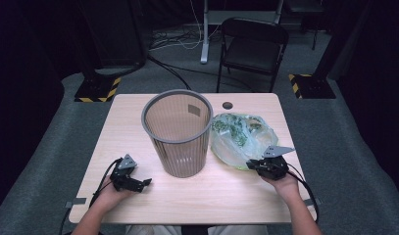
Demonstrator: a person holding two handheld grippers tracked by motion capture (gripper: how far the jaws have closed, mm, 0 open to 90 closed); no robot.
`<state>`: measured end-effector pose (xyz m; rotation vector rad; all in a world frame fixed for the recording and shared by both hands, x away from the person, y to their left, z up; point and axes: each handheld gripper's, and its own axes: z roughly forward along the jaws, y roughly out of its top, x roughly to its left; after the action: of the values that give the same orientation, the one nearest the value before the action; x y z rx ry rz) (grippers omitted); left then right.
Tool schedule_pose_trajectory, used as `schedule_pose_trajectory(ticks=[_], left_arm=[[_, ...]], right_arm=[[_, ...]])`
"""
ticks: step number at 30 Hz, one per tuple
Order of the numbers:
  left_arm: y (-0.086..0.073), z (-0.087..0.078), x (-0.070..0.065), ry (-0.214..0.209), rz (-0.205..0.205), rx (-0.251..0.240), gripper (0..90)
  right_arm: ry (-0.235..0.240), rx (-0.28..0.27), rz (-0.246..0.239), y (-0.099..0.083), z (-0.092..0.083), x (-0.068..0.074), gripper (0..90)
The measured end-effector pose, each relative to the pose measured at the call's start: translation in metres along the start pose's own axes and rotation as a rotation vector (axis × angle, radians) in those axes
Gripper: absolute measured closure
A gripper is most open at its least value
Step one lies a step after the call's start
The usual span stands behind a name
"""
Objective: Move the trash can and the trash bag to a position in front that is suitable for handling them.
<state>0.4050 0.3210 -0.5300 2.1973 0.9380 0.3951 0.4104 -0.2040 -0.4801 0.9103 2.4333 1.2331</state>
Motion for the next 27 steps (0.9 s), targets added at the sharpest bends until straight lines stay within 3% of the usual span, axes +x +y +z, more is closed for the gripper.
schedule_pose_trajectory(ticks=[10,19,25,27], left_arm=[[0.0,0.0,0.0,0.001,0.0,0.002,0.6],[0.0,0.0,-0.001,0.0,-0.004,0.0,0.6],[0.0,0.0,0.0,0.002,0.0,0.001,0.6],[0.0,0.0,0.0,0.002,-0.001,-0.001,0.6]], right_arm=[[0.074,0.005,-0.063,-0.016,-0.029,0.017,83.0],[0.139,0.005,-0.108,-0.028,-0.053,0.04,89.2],[0.184,0.02,-0.098,-0.042,-0.062,0.048,89.5],[0.18,0.009,-0.079,-0.044,-0.065,0.048,85.1]])
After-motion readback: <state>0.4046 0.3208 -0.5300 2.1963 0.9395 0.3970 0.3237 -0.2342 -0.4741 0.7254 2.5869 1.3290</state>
